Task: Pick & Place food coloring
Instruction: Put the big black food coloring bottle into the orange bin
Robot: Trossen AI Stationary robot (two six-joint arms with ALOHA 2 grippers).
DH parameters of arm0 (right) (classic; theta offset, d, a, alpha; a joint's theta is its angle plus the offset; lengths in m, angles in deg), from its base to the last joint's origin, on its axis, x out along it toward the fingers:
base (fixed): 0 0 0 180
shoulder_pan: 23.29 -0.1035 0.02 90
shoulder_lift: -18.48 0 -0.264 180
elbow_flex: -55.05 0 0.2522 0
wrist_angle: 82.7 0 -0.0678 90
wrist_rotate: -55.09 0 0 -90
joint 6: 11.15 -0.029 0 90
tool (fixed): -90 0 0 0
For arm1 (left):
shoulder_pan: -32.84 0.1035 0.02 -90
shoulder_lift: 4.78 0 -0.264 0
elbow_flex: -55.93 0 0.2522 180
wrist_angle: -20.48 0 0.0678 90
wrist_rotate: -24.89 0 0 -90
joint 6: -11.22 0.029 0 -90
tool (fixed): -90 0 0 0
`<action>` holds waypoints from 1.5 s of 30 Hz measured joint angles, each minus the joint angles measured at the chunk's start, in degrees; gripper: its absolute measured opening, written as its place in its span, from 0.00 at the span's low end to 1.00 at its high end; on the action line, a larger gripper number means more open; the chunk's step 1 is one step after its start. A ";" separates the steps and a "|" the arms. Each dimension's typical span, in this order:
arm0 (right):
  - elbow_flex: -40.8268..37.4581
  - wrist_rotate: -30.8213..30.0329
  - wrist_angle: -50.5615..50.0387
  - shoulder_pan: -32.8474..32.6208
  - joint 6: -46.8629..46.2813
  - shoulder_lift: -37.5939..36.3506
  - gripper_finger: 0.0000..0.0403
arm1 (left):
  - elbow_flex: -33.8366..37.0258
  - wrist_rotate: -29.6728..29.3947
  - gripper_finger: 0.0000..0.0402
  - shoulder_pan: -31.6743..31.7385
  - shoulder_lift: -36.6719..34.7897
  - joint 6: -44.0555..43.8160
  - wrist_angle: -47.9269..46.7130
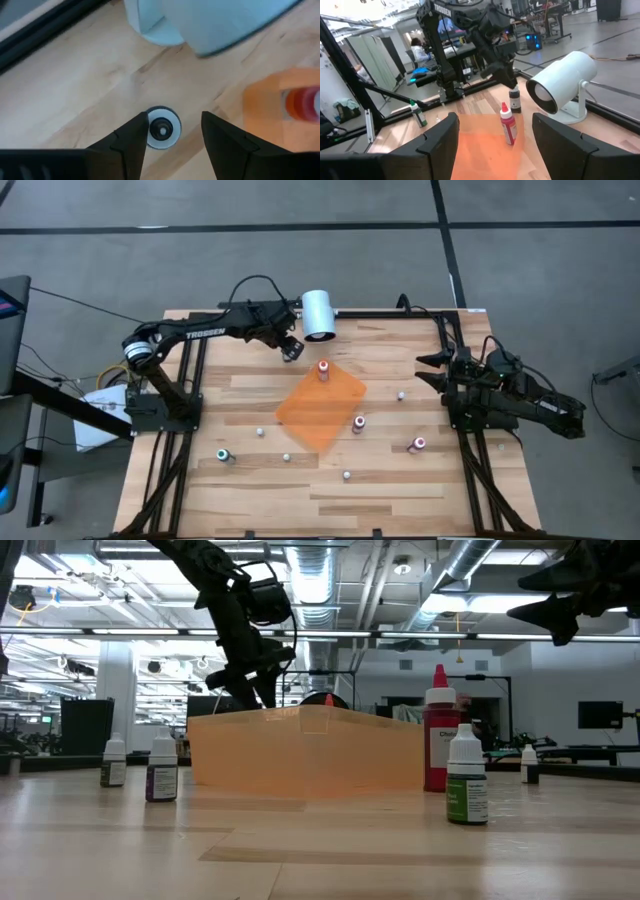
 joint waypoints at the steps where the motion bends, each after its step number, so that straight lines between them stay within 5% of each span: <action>1: 0.00 0.00 0.05 0.00 0.00 0.00 0.59 | -0.02 -0.15 0.45 -0.01 0.23 0.00 0.12; 45: -0.04 -4.02 0.06 -0.01 0.02 0.00 0.59 | -2.64 -4.15 0.45 -0.83 1.27 -2.16 -6.50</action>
